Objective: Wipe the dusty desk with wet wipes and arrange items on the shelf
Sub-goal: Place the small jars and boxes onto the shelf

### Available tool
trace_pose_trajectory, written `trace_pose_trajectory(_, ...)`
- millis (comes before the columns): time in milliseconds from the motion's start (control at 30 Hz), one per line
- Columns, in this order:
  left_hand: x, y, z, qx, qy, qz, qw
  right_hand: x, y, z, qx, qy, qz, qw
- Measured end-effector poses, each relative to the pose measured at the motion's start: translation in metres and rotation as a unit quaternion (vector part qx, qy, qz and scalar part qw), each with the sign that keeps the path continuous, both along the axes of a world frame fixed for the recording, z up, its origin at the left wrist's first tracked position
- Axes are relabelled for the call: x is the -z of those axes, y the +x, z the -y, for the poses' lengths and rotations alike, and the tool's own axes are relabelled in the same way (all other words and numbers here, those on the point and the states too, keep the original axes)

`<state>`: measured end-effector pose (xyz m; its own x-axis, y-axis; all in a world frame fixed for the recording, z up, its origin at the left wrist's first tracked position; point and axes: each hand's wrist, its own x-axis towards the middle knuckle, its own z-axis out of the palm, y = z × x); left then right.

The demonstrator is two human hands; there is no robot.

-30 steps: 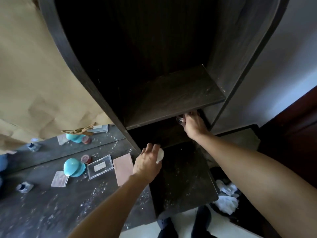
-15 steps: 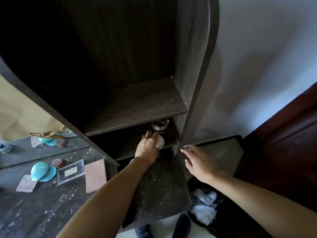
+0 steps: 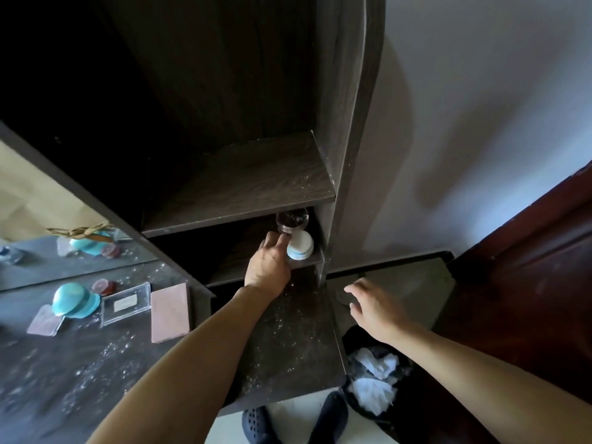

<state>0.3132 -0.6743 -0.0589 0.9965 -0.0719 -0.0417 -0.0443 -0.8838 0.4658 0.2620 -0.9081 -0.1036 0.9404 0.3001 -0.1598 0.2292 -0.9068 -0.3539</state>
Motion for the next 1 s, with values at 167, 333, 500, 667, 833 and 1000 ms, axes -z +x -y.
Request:
trace_pose_trajectory(167,-0.018,-0.048,-0.047,-0.043,0.041,0.018,0.998,-0.025,0.003,-0.056,-0.068,0.000,0.007,0.998)
trace_pose_trajectory(333,-0.029,-0.114,-0.125,-0.097,0.066,0.006,0.993,-0.043,-0.006,-0.135,-0.141,0.020,0.028,0.989)
trace_pose_trajectory(500,-0.040,-0.194,-0.219,-0.180,0.086,-0.007,0.980,-0.059,-0.038,-0.234,-0.204,0.026,0.024,0.978)
trace_pose_trajectory(667,-0.047,-0.282,-0.307,-0.230,0.103,-0.028,0.967,-0.065,-0.094,-0.337,-0.257,0.011,0.022,0.966)
trace_pose_trajectory(833,-0.049,-0.351,-0.376,-0.266,0.101,-0.040,0.958,-0.067,-0.141,-0.427,-0.283,0.015,0.015,0.959)
trace_pose_trajectory(1000,-0.045,-0.384,-0.428,-0.295,0.079,-0.041,0.951,-0.065,-0.162,-0.484,-0.310,-0.011,0.020,0.950)
